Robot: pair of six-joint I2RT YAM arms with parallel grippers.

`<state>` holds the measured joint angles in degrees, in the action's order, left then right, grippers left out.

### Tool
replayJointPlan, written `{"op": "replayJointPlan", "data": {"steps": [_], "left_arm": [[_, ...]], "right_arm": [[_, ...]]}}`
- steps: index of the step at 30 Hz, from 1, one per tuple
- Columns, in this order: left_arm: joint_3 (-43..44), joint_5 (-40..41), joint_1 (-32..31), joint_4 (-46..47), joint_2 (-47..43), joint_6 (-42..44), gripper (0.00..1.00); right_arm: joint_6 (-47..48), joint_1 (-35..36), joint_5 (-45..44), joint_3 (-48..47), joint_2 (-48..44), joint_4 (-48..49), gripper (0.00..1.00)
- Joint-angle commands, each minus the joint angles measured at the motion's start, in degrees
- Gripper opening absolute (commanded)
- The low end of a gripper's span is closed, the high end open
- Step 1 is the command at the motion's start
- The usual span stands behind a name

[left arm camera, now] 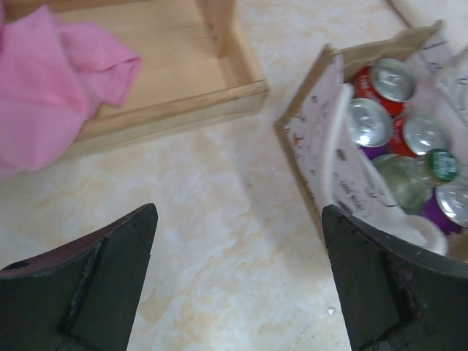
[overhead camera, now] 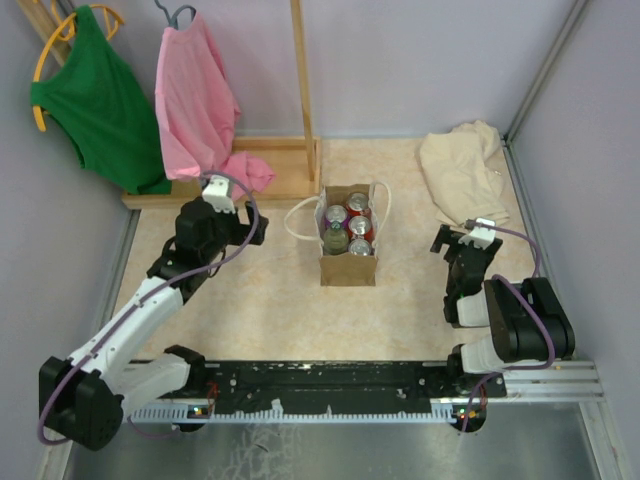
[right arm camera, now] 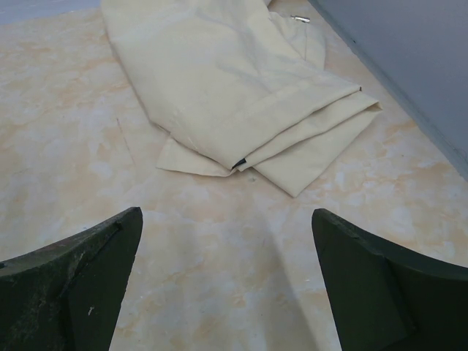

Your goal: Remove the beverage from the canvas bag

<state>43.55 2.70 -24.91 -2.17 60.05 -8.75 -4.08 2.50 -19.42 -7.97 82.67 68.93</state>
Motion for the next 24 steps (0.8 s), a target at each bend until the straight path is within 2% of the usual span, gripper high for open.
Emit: {"op": "replayJointPlan", "data": {"steps": [1, 12, 21, 24], "left_arm": [[7.7, -3.8, -5.1, 2.2, 3.4, 4.6, 1.00], [33.0, -20.3, -7.3, -5.1, 17.8, 3.9, 1.00], [37.9, -18.8, -15.5, -6.5, 26.8, 8.1, 1.00], [38.5, -21.4, -16.7, -6.7, 27.4, 7.9, 0.90]], "right_arm": [[-0.1, 0.3, -0.6, -1.3, 0.0, 2.6, 0.99], [-0.1, 0.3, -0.7, -1.3, 0.0, 2.6, 0.99], [-0.1, 0.3, -0.7, -1.3, 0.0, 2.6, 0.99], [-0.1, 0.3, -0.6, -1.3, 0.0, 2.6, 0.99]]}}
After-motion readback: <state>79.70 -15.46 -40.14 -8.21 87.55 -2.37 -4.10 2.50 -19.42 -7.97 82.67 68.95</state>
